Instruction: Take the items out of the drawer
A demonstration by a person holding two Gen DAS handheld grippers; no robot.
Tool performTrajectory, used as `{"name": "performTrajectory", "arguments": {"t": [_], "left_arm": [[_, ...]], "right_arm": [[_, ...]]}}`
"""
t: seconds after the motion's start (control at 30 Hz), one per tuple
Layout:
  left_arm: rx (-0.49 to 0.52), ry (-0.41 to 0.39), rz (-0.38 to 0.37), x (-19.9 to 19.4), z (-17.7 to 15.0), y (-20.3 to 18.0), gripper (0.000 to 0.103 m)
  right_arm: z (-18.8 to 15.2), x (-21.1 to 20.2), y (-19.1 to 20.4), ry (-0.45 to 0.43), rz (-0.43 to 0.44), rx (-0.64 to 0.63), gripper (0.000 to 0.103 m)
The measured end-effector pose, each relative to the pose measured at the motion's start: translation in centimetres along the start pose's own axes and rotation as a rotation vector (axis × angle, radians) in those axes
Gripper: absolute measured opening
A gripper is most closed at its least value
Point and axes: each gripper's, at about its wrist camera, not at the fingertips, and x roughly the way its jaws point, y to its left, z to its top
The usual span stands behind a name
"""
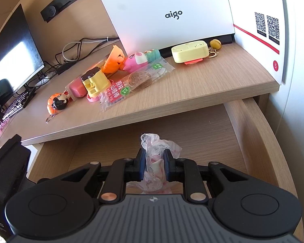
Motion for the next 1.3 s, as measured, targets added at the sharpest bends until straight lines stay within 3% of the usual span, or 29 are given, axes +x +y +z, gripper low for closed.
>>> {"name": "performTrajectory", "arguments": {"t": [0.2,0.37,0.53,0.8,1.0,1.07,1.17,1.23,1.3], "left_arm": [[0.094,0.010,0.042,0.1,0.4,-1.7,0.037],[0.198,0.027,0.061,0.2,0.2,-3.3,0.055],[0.183,0.024,0.040,-0.3,0.2,-2.7,0.055],[0.063,-0.035,0.070,-3.4,-2.0,1.5,0.053],[-0.007,-0.079,-0.001,-5.2,-4.0,3.3,0.052],[-0.012,-0.110,0.000,-5.7,-4.3,3.6,0.052],[-0.044,-0.141,-0.009,-6.5,-4.3,3.7,0.052],[-0.047,-0.149,0.003,-6.6,-4.4,3.6,0.052],[-0.050,-0.149,0.014,-6.9,-4.2,4.0,0.052]], "right_arm": [[0.0,0.0,0.0,-0.002,0.001,0.000,0.018],[0.0,-0.1,0.0,-0.003,0.002,0.002,0.018],[0.2,0.3,0.0,0.020,-0.022,-0.001,0.018],[0.6,3.3,1.2,0.200,-0.174,-0.084,0.019],[0.1,6.2,2.9,0.409,-0.273,-0.151,0.019],[-0.3,6.9,3.1,0.489,-0.247,-0.102,0.019],[-0.6,7.1,3.6,0.546,-0.108,0.015,0.019],[-0.8,7.3,4.3,0.547,-0.016,0.068,0.019],[-0.8,7.2,5.1,0.520,-0.012,0.035,0.019]]}}
